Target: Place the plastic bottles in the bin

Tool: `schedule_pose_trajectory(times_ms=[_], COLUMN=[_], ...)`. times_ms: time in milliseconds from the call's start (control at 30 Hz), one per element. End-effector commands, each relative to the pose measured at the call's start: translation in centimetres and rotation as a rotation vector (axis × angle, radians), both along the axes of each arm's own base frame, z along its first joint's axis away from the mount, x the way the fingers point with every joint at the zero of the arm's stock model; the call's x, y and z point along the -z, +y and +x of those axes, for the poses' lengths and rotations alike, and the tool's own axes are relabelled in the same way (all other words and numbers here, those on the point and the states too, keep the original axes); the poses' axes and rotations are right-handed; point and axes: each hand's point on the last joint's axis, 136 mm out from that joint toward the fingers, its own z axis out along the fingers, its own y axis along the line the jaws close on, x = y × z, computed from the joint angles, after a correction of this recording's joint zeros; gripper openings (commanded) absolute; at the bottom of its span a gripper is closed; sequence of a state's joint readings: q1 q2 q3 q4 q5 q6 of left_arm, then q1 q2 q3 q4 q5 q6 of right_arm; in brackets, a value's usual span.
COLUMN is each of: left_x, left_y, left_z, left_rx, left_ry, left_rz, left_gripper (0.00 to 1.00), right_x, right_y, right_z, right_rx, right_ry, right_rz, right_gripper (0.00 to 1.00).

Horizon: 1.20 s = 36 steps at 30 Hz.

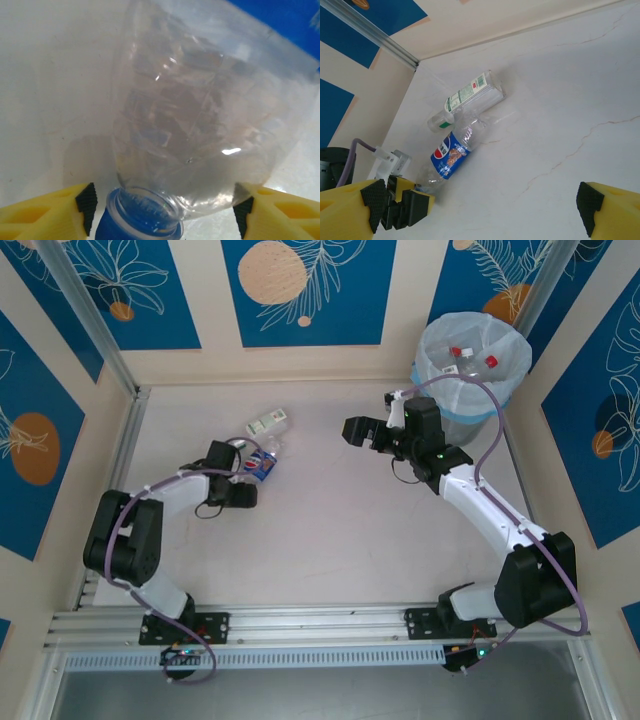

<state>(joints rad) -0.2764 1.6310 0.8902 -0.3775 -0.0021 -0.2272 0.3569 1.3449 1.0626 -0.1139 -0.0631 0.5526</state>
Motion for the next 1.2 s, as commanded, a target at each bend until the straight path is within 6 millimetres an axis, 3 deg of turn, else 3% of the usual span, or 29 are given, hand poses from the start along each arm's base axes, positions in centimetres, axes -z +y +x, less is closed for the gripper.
schedule_pose_trajectory(times_ms=[0,400,733,867,1000,1167], left_x=[0.0,0.0,-1.1,-1.9,-2.9,-5.6], left_y=[-0.2,-0.7,-1.6,-2.2,-3.3,-5.8], left_z=[-0.2,0.3,-0.6,-1.0,-1.4,-1.6], left_rx=[0.01,0.028,0.085,0.121,0.139,0.184], left_ry=[0.024,0.024,-0.03,-0.07,-0.115,-0.212], left_rz=[0.022,0.048,0.057,0.041,-0.024,-0.139], left_gripper=[0.69,0.44,0.26,0.18,0.11,0.0], right_x=[-1.3,-1.1,-0.8,0.2,1.6,2.5], right_y=[-0.4,-0.8,-1.4,-1.1,0.2,3.7], right_z=[-0.3,-0.5,0.0,0.5,0.8,0.4], right_rx=[0.01,0.022,0.087,0.105,0.08,-0.036], right_ry=[-0.037,-0.027,-0.021,0.018,0.095,0.192], right_rz=[-0.011,-0.013,0.024,0.062,0.13,0.256], right_gripper=[1.0,1.0,0.99,1.0,1.0,1.0])
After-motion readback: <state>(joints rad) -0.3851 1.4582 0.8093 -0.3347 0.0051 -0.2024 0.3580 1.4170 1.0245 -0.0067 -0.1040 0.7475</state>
